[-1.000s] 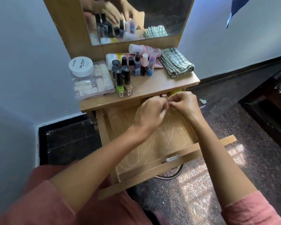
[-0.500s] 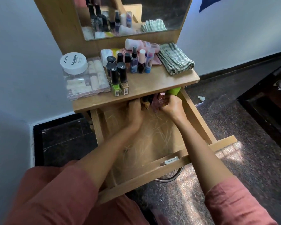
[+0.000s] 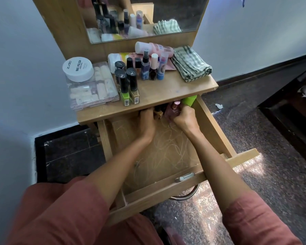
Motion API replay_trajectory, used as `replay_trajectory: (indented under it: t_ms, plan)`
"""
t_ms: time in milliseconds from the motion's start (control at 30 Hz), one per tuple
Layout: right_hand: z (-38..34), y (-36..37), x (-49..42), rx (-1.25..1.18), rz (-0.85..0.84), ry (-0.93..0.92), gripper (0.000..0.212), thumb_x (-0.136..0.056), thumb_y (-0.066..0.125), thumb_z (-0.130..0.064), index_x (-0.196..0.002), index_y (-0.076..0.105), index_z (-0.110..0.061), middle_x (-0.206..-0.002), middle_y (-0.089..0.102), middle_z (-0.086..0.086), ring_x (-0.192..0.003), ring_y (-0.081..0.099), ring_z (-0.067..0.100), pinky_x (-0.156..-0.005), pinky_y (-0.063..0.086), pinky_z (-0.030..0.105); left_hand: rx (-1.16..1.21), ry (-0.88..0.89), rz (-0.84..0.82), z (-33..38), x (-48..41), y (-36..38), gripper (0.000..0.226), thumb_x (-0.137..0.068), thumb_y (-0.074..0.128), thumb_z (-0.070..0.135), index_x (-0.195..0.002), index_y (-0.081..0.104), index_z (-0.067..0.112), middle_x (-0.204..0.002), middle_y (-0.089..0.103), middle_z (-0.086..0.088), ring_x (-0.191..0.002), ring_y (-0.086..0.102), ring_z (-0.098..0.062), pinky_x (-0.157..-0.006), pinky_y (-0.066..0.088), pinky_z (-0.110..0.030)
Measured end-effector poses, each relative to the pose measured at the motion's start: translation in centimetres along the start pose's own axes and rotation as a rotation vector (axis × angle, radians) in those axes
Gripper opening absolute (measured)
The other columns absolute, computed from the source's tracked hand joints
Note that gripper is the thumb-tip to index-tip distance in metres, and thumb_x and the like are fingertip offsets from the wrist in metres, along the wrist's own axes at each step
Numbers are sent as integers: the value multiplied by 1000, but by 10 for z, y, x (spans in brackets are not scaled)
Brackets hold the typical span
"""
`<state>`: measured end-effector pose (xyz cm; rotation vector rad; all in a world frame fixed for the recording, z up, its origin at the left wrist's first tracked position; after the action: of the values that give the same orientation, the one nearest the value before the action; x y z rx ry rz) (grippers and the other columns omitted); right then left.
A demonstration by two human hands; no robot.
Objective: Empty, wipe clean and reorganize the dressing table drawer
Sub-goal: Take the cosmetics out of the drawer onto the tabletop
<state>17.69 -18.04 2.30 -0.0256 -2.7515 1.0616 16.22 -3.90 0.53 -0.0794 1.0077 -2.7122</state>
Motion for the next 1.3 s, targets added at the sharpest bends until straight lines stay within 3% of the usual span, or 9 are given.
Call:
replay_trajectory:
  t_ms: [200, 333, 400, 467, 567, 700, 800, 1133, 1300]
  plan:
    - [-3, 0, 9, 35, -60, 0, 12, -82, 61, -16, -79, 58, -4, -79, 56, 14, -74, 53, 24, -61, 37, 29, 2, -21, -14, -2, 3, 1, 25, -87, 51, -4, -110, 59, 0, -111, 64, -16, -101, 60, -24, -78, 40, -20]
    - [-3, 1, 15, 98, -103, -33, 22, -79, 64, -11, -63, 48, -12, -77, 52, 9, -73, 48, 20, -43, 30, 22, 80, 11, -36, -4, 8, 2, 22, -84, 52, -6, -105, 58, -2, -99, 60, -16, -89, 55, -21, -62, 34, 0]
    - [-3, 3, 16, 107, -118, -49, 8, -77, 65, -7, -73, 59, -3, -77, 52, 9, -71, 48, 18, -43, 35, 11, 103, 31, -61, -3, 12, 4, 20, -83, 53, -7, -101, 58, -1, -91, 55, -11, -77, 49, -11, -57, 34, -2]
    - [-2, 4, 17, 126, -138, -65, 17, -75, 67, -5, -89, 64, 5, -77, 53, 10, -62, 46, 15, -44, 35, 6, 159, 24, -100, -1, 15, 7, 20, -84, 51, -9, -100, 59, 0, -85, 51, -5, -70, 46, -8, -56, 35, -3]
    - [1, 4, 17, 159, -188, -70, 24, -74, 68, -4, -96, 66, 3, -81, 58, 14, -65, 50, 14, -48, 35, 8, 162, 99, -149, 10, 20, 11, 29, -76, 61, -11, -104, 60, -6, -92, 56, -9, -79, 52, -16, -59, 38, -7]
    - [12, -28, 6, 118, 70, -23, 25, -75, 54, 7, -97, 65, 2, -96, 66, 19, -92, 61, 29, -72, 43, 24, 146, 149, -162, 17, 18, 13, 39, -70, 68, -8, -108, 61, -3, -108, 60, -20, -90, 60, -29, -70, 42, -19]
    - [14, -54, 2, 10, 307, -2, 24, -74, 55, 7, -97, 60, 6, -102, 63, 24, -97, 60, 33, -75, 40, 24, 147, 173, -181, 20, 16, 16, 41, -72, 68, -6, -112, 60, 0, -110, 60, -19, -95, 60, -28, -79, 49, -31]
    - [5, -51, -2, 160, 451, 119, 26, -82, 61, -19, -97, 53, 1, -116, 46, 17, -96, 57, 39, -67, 33, 35, 157, 178, -222, 22, 15, 21, 45, -73, 70, 0, -117, 57, 1, -116, 62, -17, -104, 59, -26, -82, 45, -25]
    - [3, -54, 0, 151, 445, 110, 32, -82, 62, -24, -98, 54, 2, -114, 51, 16, -99, 57, 38, -75, 41, 41, 209, 131, -234, 20, 16, 19, 34, -74, 70, 2, -106, 60, 2, -107, 66, -14, -98, 62, -24, -81, 49, -28]
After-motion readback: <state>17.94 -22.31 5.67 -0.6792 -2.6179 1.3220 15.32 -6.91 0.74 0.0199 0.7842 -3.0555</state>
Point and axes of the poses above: each hand's wrist, its own x-axis away from the middle knuckle, its own y-axis out of the palm, z = x × y, the point moved 9 cm from there along -x, towards the middle knuckle
